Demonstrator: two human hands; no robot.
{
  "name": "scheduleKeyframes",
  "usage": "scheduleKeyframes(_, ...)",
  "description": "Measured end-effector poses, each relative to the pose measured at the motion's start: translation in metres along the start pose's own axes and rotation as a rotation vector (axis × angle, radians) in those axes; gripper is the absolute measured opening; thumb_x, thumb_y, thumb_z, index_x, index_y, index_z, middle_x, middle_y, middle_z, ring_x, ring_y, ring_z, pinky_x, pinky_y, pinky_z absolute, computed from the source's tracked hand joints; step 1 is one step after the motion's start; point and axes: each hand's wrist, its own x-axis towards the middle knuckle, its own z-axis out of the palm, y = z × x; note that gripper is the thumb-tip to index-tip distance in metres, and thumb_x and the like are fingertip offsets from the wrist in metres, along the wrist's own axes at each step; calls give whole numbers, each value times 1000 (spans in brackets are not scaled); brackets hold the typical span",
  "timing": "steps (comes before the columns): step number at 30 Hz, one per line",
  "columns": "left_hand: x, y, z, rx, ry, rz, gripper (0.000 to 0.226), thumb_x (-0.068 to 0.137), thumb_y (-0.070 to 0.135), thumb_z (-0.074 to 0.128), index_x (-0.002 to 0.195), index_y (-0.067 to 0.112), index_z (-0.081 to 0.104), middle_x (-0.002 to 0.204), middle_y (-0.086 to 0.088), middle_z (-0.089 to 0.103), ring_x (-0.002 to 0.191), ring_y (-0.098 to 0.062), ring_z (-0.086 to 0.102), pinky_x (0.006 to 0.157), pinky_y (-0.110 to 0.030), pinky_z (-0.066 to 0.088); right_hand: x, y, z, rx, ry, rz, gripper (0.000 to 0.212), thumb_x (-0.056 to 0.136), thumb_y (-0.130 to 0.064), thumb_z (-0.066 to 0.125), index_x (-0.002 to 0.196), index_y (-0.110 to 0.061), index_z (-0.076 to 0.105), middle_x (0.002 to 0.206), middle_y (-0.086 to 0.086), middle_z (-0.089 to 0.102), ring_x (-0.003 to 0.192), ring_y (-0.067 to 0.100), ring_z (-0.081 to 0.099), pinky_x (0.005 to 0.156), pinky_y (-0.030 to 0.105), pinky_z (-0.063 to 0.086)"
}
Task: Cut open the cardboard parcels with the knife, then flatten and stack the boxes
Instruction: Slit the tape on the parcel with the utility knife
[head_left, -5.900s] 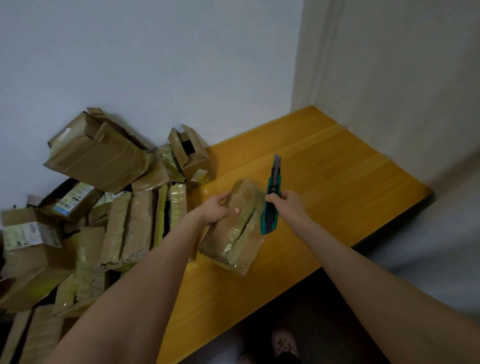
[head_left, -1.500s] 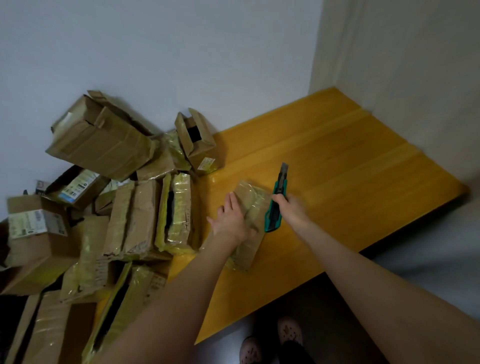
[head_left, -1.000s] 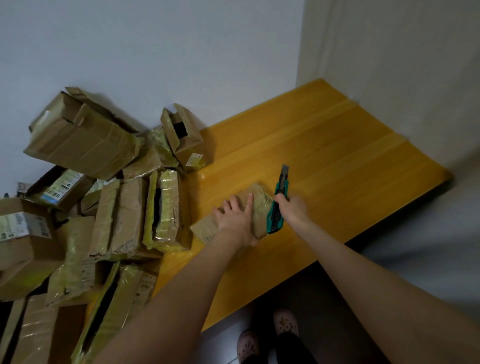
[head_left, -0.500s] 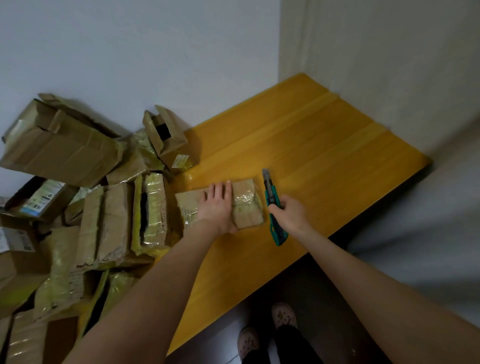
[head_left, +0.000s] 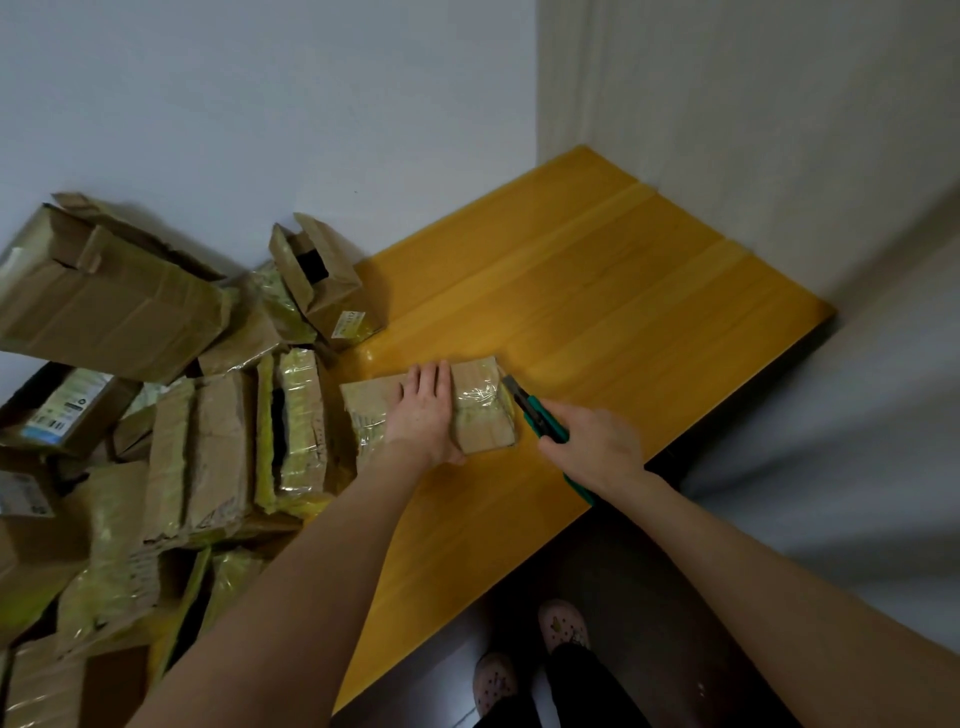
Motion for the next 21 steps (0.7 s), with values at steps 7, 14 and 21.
scheduleKeyframes(7,-1,-1,3,-16,21,8,133,65,52,82,153,8,-8,160,-14,4,148,-34,3,121,-47,12,5,-6,-11,-195,-61,-42,52,97,-40,46,146,-32,35,103,3,65,91,19,62,64,29,50)
scheduleKeyframes(14,-1,-1,6,-10,32,18,131,67,51,80,153,7,-8,159,-15,5,147,-35,4,120,-48,13,2,-10,-10,-336,-74,-91,49,97,-40,46,143,-25,38,94,2,63,84,19,62,60,28,45)
scheduleKeyframes(21,4,0,0,-21,-10,-5,132,67,49,82,153,7,-9,159,-14,4,148,-34,3,120,-47,13,-6,-11,1,-395,-77,-75,45,96,-40,48,136,-22,44,97,3,65,83,20,62,59,29,42)
